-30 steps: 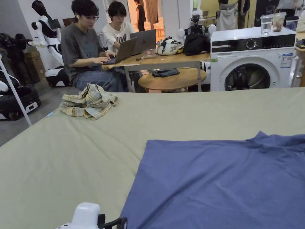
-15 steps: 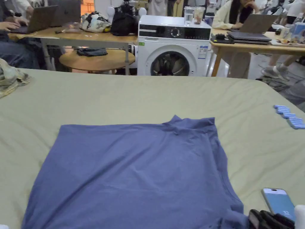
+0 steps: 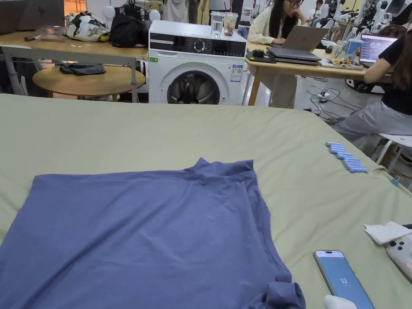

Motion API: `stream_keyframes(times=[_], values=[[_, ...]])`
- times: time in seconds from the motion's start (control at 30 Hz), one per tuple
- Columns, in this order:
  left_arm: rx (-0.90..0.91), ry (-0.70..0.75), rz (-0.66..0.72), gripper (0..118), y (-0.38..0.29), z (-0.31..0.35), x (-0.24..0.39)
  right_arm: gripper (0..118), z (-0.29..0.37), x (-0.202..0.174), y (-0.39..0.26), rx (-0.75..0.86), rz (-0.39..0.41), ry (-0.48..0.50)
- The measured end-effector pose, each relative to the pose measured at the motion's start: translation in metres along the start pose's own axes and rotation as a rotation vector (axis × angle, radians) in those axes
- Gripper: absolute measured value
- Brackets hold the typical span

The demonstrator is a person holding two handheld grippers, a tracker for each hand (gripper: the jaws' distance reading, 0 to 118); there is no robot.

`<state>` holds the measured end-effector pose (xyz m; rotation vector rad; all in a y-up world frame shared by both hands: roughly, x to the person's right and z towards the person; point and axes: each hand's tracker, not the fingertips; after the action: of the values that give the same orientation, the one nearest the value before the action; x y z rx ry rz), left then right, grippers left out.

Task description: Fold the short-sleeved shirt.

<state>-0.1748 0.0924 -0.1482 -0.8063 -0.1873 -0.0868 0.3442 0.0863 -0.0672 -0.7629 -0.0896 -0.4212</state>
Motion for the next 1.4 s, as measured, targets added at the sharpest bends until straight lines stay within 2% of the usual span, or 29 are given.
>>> stream_keyframes(times=[0.1, 0.2, 0.3, 0.43, 0.57, 0.7, 0.73, 0.77, 0.8, 0.87, 0.9, 0.93, 0.97, 1.03, 1.17, 1.27, 1.3, 1.37, 1.4], values=[[-0.008, -0.029, 0.023, 0, 0.006, 0.004, -0.008, 3, 0.008, -0.007, 0.008, 0.034, 0.038, -0.004], [0.093, -0.094, 0.167, 0, 0.032, 0.020, -0.021, 3, 0.014, -0.017, 0.031, 0.109, 0.057, 0.025], [0.201, -0.102, 0.144, 0, 0.083, 0.022, -0.023, 3, -0.008, -0.027, 0.076, 0.141, 0.100, 0.020], [0.195, -0.178, 0.190, 0, 0.155, -0.015, -0.032, 3, -0.063, -0.039, 0.141, 0.112, 0.116, -0.014], [0.145, -0.115, 0.158, 0, 0.201, -0.062, -0.032, 3, -0.107, -0.044, 0.183, 0.118, 0.098, -0.051], [0.098, -0.089, 0.192, 0, 0.211, -0.101, -0.029, 5, -0.135, -0.049, 0.198, 0.106, 0.104, -0.068], [0.091, -0.080, 0.185, 0, 0.207, -0.106, -0.026, 18, -0.140, -0.052, 0.199, 0.098, 0.120, -0.096], [0.096, -0.081, 0.190, 9, 0.204, -0.109, -0.024, 42, -0.144, -0.053, 0.199, 0.094, 0.133, -0.116], [0.092, -0.089, 0.196, 16, 0.202, -0.110, -0.023, 51, -0.145, -0.051, 0.196, 0.104, 0.141, -0.134], [0.125, -0.209, 0.195, 34, 0.197, -0.102, -0.020, 66, -0.141, -0.051, 0.191, 0.118, 0.159, -0.140], [0.169, -0.241, 0.181, 61, 0.194, -0.093, -0.016, 76, -0.134, -0.052, 0.189, 0.157, 0.188, -0.141], [0.237, -0.227, 0.155, 65, 0.192, -0.080, -0.010, 73, -0.127, -0.054, 0.186, 0.184, 0.211, -0.155], [0.272, -0.191, 0.137, 64, 0.193, -0.072, -0.005, 73, -0.121, -0.057, 0.185, 0.209, 0.222, -0.162], [0.333, -0.177, 0.095, 65, 0.200, -0.058, 0.000, 73, -0.105, -0.064, 0.184, 0.244, 0.237, -0.093], [0.454, -0.091, -0.010, 65, 0.197, -0.010, 0.023, 73, -0.066, -0.083, 0.170, 0.346, 0.319, -0.047], [0.462, -0.044, -0.087, 64, 0.189, 0.005, 0.031, 69, -0.041, -0.093, 0.149, 0.353, 0.380, -0.100], [0.470, -0.075, -0.092, 59, 0.180, 0.011, 0.032, 61, -0.036, -0.093, 0.139, 0.361, 0.368, -0.091], [0.471, -0.147, -0.079, 21, 0.161, 0.022, 0.031, 20, -0.026, -0.089, 0.121, 0.360, 0.344, -0.045], [0.461, -0.175, -0.055, 0, 0.150, 0.024, 0.031, 4, -0.023, -0.087, 0.112, 0.355, 0.327, -0.042]])
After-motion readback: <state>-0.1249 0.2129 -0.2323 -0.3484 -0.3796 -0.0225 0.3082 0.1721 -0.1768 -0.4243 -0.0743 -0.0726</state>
